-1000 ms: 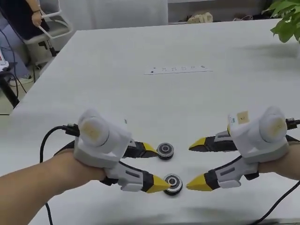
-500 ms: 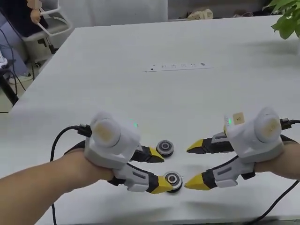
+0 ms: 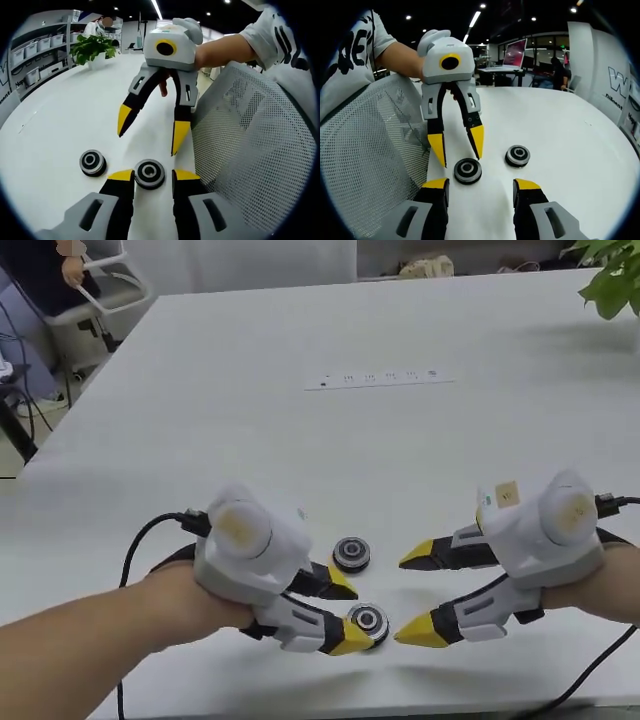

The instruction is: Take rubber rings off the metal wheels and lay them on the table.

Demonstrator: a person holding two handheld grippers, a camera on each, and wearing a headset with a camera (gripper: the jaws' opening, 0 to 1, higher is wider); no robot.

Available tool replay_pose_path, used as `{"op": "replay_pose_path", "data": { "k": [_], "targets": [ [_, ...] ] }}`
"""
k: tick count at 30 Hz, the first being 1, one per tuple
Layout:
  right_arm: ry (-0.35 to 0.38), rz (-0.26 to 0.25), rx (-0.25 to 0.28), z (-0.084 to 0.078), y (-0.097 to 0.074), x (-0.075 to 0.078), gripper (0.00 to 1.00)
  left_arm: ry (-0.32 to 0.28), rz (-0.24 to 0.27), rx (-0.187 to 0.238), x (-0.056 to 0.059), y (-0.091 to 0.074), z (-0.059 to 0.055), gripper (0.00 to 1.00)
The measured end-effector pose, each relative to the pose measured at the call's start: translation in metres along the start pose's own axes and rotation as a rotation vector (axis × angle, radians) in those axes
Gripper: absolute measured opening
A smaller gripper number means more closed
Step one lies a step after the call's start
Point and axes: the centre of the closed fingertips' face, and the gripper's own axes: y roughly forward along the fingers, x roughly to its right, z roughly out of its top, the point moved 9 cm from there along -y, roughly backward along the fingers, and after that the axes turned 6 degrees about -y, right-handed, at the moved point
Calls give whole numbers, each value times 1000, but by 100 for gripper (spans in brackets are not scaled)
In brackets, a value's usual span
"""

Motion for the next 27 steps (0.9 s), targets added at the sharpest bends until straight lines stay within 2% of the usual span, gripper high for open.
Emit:
{"op": "replay_pose_path", "data": {
  "k": [7, 12, 15, 21, 27],
  "targets": [
    [4, 3, -5, -3, 1, -1, 49, -3, -6, -7, -1, 4, -2, 21],
    [1, 8, -11, -3, 1, -1, 49, -17, -10, 8, 1, 5, -3, 15],
    [2, 10, -11, -3, 2, -1, 49, -18, 4, 19, 0, 6, -4, 13],
    [-5, 14, -14, -1, 4, -1, 49, 50, 33, 13, 2, 7, -4, 10],
    [-12, 20, -17, 0, 6, -2, 49, 60, 50, 16, 0, 7, -4, 8]
  ]
}}
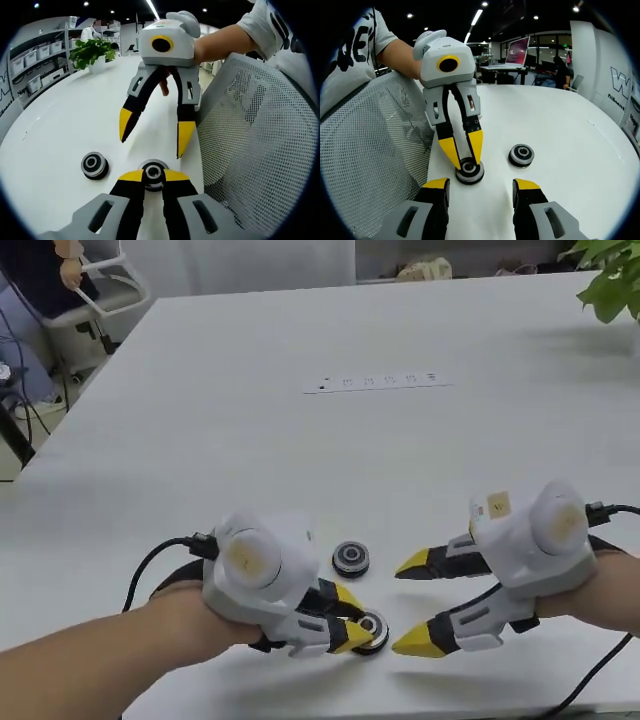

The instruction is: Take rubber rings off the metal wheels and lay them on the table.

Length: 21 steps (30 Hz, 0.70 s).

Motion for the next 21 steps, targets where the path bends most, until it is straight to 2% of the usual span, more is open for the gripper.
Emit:
{"op": "replay_pose_path", "data": {
  "k": [7, 21],
  "targets": [
    [-9, 13, -13, -2, 4, -2, 46, 6, 9, 8, 0, 0, -1, 8],
    [7, 45, -2, -3, 17, -11, 38, 6, 15, 10, 1, 1, -1, 8]
  ]
}}
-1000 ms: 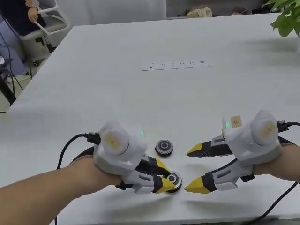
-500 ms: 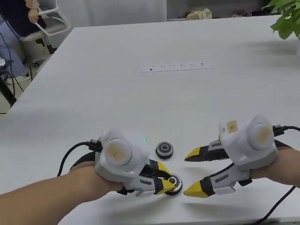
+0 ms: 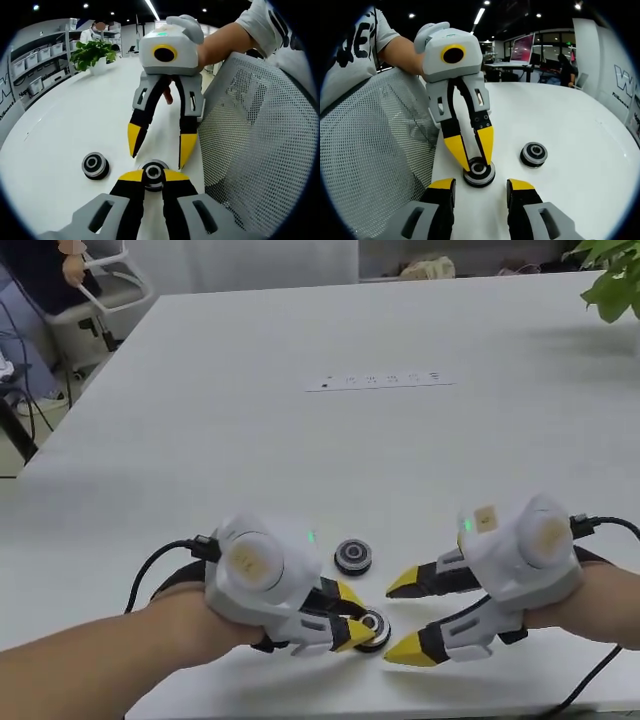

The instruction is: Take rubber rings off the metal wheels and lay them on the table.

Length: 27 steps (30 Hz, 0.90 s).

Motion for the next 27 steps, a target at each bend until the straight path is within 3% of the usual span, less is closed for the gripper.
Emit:
{"op": "replay_pose_path", "data": {
  "k": [13, 27],
  "targets": [
    [87, -14, 46, -2, 4, 3, 31, 1, 4, 2, 0, 1, 0, 8],
    [108, 13, 36, -5, 7, 0, 23, -4, 5, 6, 0, 1, 0, 8]
  ]
}}
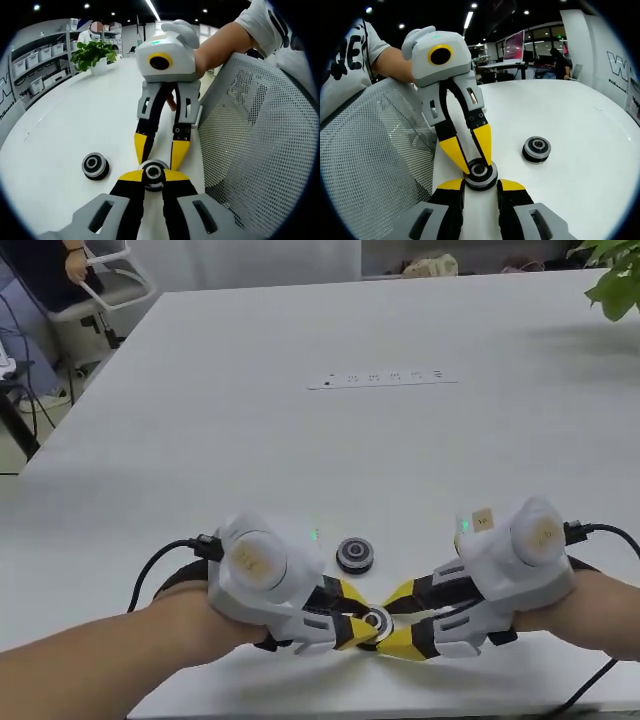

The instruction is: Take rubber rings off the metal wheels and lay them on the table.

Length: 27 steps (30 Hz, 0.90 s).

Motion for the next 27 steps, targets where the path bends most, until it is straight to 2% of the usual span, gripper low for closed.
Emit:
{"op": "replay_pose_path", "data": {
  "k": [8, 27],
  "targets": [
    [15, -3, 0, -2, -2, 0, 20, -3, 2, 2, 0, 0, 0, 8],
    [-8, -13, -22, -2, -8, -4, 11, 1, 5, 2, 1, 0, 0, 8]
  ]
}}
